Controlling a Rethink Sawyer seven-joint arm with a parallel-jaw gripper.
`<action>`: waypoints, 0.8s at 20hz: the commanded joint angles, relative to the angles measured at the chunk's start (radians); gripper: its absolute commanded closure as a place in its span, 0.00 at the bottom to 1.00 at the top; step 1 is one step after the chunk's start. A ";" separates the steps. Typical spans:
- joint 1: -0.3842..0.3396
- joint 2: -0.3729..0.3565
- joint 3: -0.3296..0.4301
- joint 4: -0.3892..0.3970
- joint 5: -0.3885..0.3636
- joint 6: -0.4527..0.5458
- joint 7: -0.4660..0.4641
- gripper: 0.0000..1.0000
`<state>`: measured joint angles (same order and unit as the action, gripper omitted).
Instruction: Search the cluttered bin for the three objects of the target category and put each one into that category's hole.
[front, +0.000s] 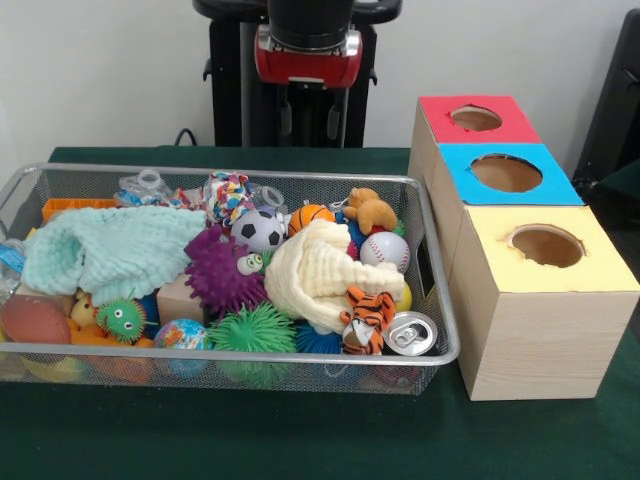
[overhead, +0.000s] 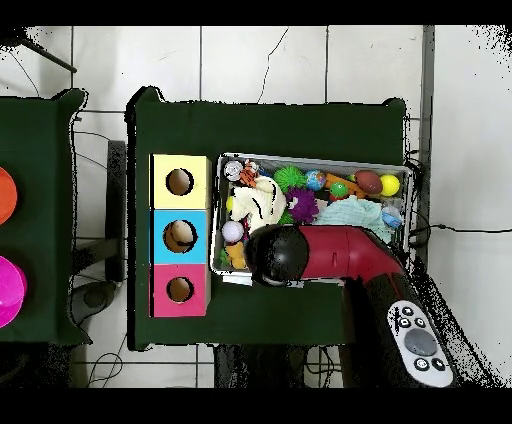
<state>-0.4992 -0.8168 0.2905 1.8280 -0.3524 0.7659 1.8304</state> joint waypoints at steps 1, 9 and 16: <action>0.018 0.082 0.048 -0.156 -0.018 0.143 -0.066 0.00; 0.033 0.096 0.039 -0.183 -0.016 0.147 -0.053 0.00; 0.049 0.131 0.038 -0.244 -0.016 0.180 -0.065 0.00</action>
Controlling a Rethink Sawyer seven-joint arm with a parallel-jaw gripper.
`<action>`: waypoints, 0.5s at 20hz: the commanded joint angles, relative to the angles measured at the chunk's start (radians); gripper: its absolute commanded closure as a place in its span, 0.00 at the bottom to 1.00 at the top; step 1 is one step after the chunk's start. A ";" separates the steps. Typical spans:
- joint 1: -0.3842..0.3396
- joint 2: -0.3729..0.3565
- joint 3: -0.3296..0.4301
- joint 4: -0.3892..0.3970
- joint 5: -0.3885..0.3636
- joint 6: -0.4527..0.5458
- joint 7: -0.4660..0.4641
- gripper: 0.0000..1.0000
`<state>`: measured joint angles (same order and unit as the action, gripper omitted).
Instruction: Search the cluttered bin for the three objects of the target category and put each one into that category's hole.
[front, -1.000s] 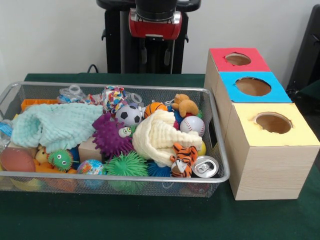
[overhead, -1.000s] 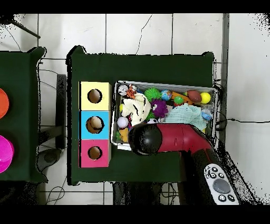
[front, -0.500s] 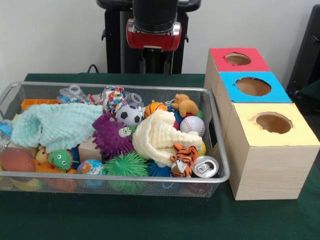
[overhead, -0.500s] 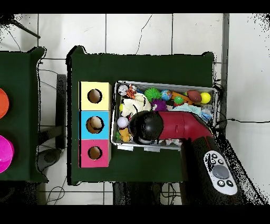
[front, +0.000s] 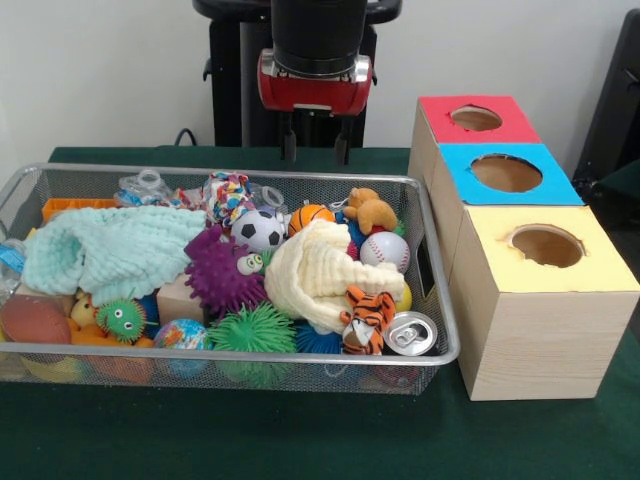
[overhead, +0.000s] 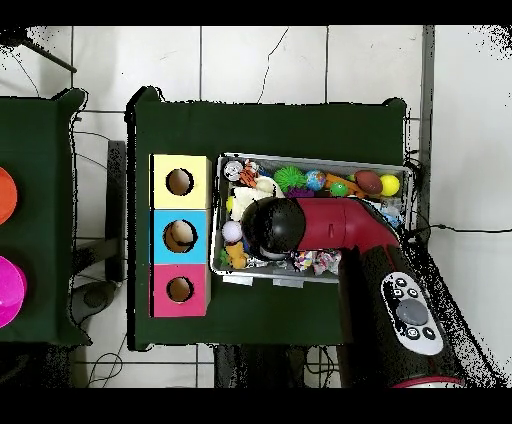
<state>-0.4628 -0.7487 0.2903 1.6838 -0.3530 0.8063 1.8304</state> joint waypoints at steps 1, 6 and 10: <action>0.014 0.068 0.039 -0.111 -0.015 0.147 -0.068 0.00; 0.018 0.089 0.038 -0.142 -0.014 0.159 -0.073 0.00; 0.015 0.103 0.039 -0.146 -0.017 0.142 -0.076 0.00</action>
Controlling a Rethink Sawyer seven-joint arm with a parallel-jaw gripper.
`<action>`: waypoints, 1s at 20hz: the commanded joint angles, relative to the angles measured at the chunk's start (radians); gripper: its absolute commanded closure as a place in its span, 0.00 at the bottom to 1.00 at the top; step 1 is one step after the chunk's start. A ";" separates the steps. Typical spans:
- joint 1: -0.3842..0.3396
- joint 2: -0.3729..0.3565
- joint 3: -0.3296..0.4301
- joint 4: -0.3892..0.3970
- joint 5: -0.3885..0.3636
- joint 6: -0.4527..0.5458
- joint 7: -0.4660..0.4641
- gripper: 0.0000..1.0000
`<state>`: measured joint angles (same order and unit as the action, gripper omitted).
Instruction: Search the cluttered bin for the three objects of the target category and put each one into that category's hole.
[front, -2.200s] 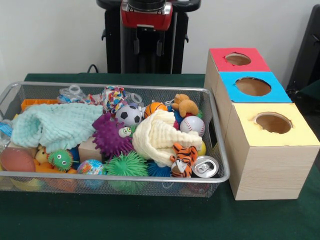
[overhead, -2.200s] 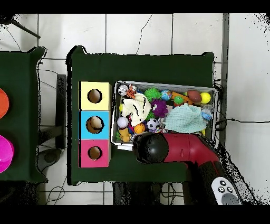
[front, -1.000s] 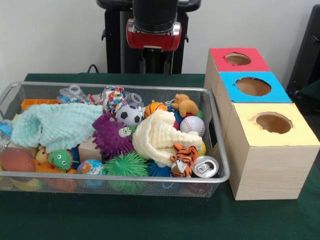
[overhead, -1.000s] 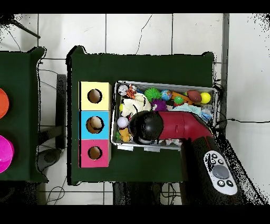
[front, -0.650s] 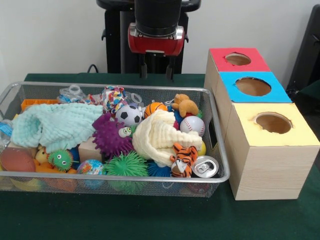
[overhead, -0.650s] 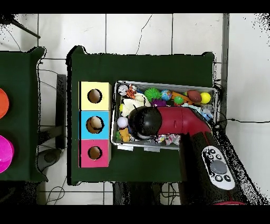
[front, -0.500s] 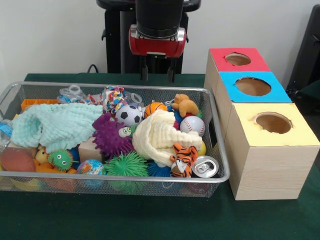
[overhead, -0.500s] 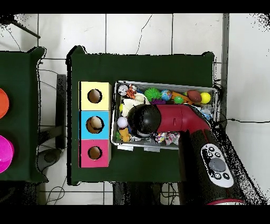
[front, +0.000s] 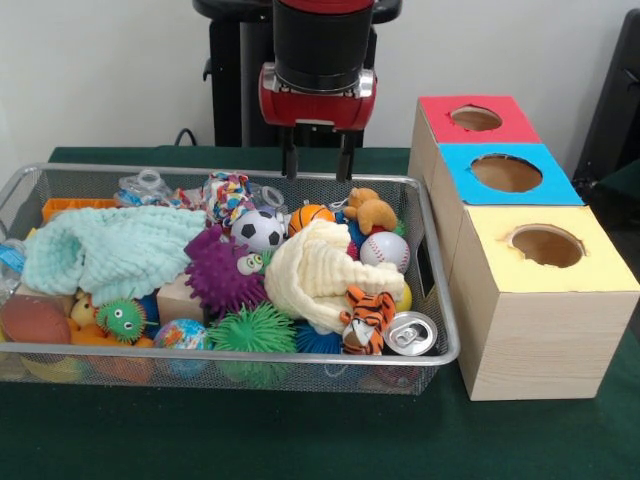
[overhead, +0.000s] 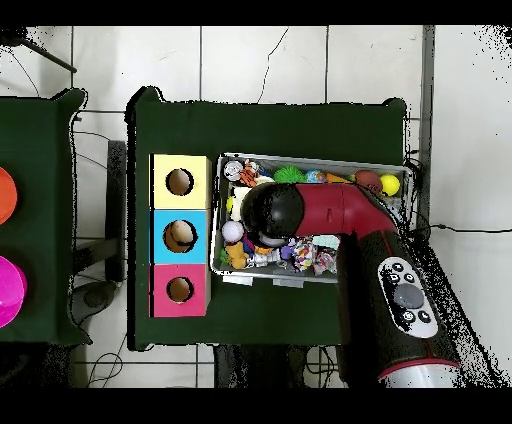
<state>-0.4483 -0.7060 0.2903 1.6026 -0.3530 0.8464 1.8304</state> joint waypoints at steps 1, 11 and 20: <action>-0.004 0.064 0.041 -0.065 -0.017 0.099 -0.080 0.00; -0.016 0.084 0.054 -0.074 -0.005 0.096 -0.096 0.00; 0.039 0.062 0.039 -0.061 0.012 0.103 -0.022 0.00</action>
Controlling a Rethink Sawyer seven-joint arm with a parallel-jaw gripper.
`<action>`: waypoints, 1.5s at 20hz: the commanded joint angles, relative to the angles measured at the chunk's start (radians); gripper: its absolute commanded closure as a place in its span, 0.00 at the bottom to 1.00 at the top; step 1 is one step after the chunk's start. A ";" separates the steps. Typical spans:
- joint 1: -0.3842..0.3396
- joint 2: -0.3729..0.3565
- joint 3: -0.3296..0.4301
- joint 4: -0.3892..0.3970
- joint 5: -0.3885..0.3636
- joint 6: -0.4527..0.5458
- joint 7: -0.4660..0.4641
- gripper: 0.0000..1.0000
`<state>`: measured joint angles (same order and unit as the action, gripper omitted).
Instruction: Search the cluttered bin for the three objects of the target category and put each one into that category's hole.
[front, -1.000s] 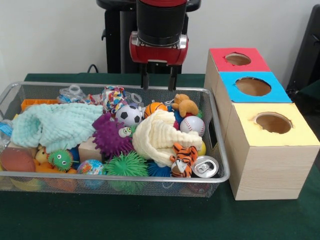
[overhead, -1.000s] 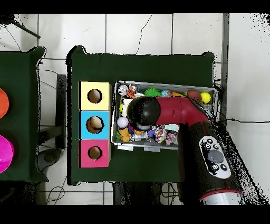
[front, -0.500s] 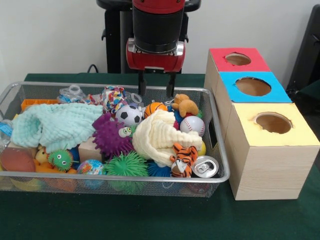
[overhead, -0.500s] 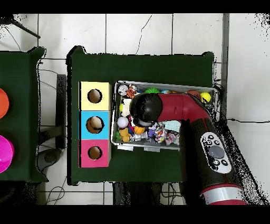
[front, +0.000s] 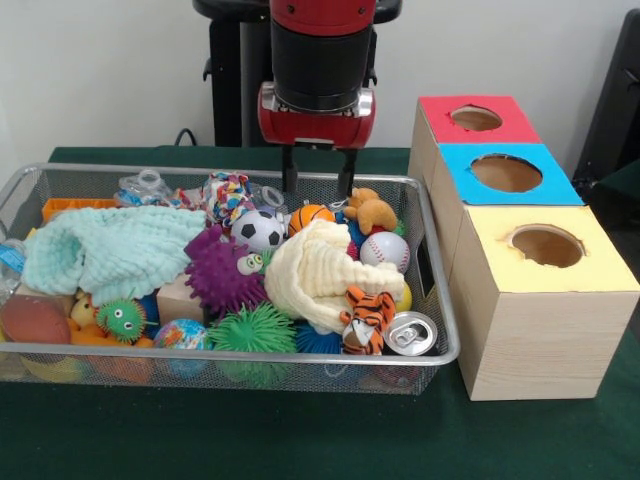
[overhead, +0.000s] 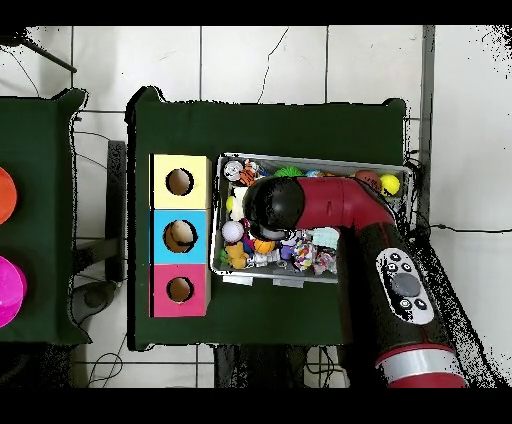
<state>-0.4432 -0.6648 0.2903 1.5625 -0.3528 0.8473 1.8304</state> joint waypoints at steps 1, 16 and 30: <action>0.040 0.020 0.037 -0.022 0.012 0.105 -0.016 0.00; -0.043 -0.016 0.039 0.002 -0.014 0.111 -0.151 0.00; -0.173 0.007 0.090 0.026 -0.065 0.060 -0.263 0.00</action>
<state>-0.5673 -0.6841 0.2914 1.5625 -0.3569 0.8475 1.8302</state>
